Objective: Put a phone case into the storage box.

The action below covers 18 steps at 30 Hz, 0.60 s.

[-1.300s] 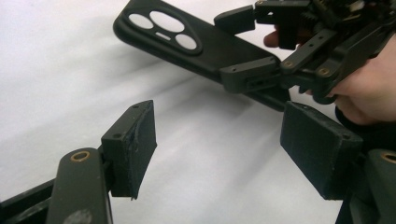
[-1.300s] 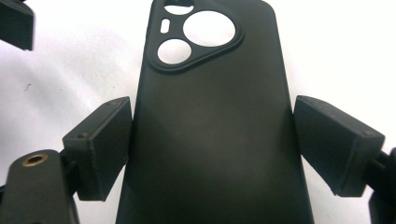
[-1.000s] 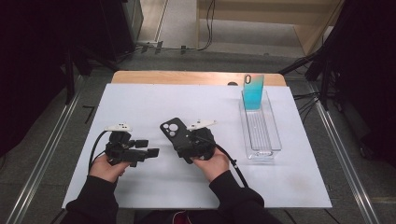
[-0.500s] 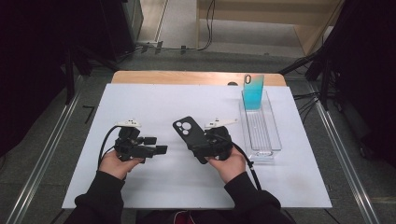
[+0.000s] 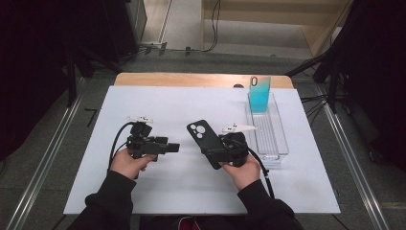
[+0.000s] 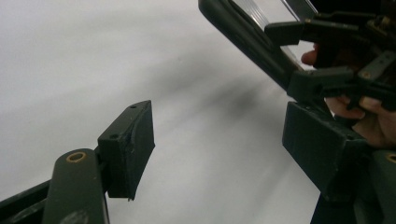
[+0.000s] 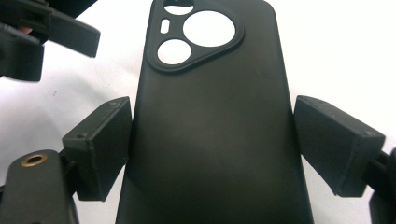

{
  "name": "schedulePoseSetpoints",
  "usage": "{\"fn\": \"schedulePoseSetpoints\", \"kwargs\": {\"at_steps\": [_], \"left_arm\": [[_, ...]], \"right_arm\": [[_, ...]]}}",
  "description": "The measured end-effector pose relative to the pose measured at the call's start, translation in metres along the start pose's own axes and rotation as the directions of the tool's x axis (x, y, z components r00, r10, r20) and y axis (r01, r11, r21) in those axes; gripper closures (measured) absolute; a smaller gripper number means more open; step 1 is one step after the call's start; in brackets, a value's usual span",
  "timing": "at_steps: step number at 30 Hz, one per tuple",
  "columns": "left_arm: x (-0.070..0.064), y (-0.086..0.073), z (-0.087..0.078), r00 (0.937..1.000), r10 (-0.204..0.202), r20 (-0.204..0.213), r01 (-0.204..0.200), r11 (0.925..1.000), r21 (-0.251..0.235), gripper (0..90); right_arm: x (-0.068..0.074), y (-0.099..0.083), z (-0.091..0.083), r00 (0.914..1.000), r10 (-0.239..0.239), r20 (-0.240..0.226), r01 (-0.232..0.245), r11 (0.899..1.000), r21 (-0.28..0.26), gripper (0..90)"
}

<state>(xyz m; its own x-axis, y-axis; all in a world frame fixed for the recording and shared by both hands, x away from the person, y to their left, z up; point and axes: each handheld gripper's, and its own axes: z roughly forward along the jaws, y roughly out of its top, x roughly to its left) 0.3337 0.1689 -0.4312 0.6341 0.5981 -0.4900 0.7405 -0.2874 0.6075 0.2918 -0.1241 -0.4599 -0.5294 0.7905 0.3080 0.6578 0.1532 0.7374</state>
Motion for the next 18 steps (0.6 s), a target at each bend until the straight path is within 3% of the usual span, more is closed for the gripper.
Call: {"fn": "schedulePoseSetpoints", "kwargs": {"at_steps": [11, 18], "left_arm": [[-0.005, 0.022, 0.007, 0.9982, -0.060, -0.001, 0.060, 0.9975, -0.039, 25.6], [-0.010, 0.031, 0.011, 0.9965, -0.068, -0.049, 0.065, 0.9962, -0.057, 25.7]], "right_arm": [[0.003, -0.003, 0.002, 0.9997, 0.022, 0.013, -0.021, 0.999, -0.040, 13.0], [0.005, -0.004, 0.007, 0.9988, 0.045, 0.018, -0.043, 0.997, -0.057, 12.9]]}}
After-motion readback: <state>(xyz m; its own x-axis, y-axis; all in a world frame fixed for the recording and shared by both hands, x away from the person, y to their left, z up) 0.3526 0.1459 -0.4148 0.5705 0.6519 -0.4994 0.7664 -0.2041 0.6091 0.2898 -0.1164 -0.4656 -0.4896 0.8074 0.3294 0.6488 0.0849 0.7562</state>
